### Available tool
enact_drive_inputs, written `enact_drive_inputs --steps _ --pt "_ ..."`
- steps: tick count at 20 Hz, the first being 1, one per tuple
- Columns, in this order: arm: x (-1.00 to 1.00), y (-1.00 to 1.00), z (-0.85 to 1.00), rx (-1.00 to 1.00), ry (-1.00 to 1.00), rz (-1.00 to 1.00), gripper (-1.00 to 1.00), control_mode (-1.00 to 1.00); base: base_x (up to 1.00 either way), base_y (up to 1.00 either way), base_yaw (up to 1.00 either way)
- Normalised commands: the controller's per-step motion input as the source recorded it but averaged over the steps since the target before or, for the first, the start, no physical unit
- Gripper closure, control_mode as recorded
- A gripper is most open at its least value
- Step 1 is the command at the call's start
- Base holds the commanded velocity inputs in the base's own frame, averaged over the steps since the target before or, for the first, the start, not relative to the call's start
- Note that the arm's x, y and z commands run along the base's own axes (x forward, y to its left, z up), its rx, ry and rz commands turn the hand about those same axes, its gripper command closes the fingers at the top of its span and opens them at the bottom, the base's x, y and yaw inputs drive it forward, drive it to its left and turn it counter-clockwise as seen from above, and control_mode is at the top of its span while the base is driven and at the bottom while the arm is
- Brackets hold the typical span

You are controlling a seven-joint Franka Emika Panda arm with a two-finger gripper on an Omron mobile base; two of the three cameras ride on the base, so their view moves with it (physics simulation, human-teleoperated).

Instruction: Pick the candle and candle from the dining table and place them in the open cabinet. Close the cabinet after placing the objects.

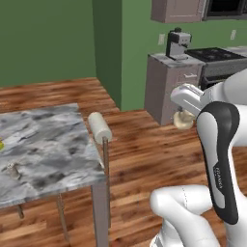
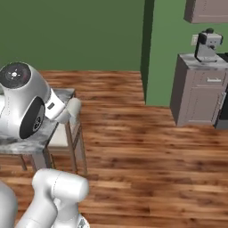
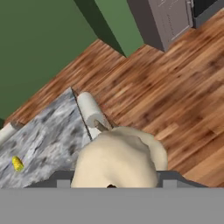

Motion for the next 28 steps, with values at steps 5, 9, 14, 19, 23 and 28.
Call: enact_drive_inputs --steps 5,9,14,19,23,28 --pt "0.0 0.0 0.0 0.0 0.0 0.0 1.0 1.0 0.03 -0.98 -0.15" --pt "0.0 0.0 0.0 0.0 0.0 0.0 1.0 1.0 0.19 -0.85 -0.23" --pt "0.0 0.0 0.0 0.0 0.0 0.0 1.0 1.0 0.21 -0.72 -0.33" --pt "0.0 0.0 0.0 0.0 0.0 0.0 1.0 1.0 0.31 -0.64 -0.36" --pt "0.0 0.0 0.0 0.0 0.0 0.0 1.0 1.0 0.4 -0.67 -0.43" --pt "0.0 0.0 0.0 0.0 0.0 0.0 1.0 1.0 0.5 -0.52 -0.41"
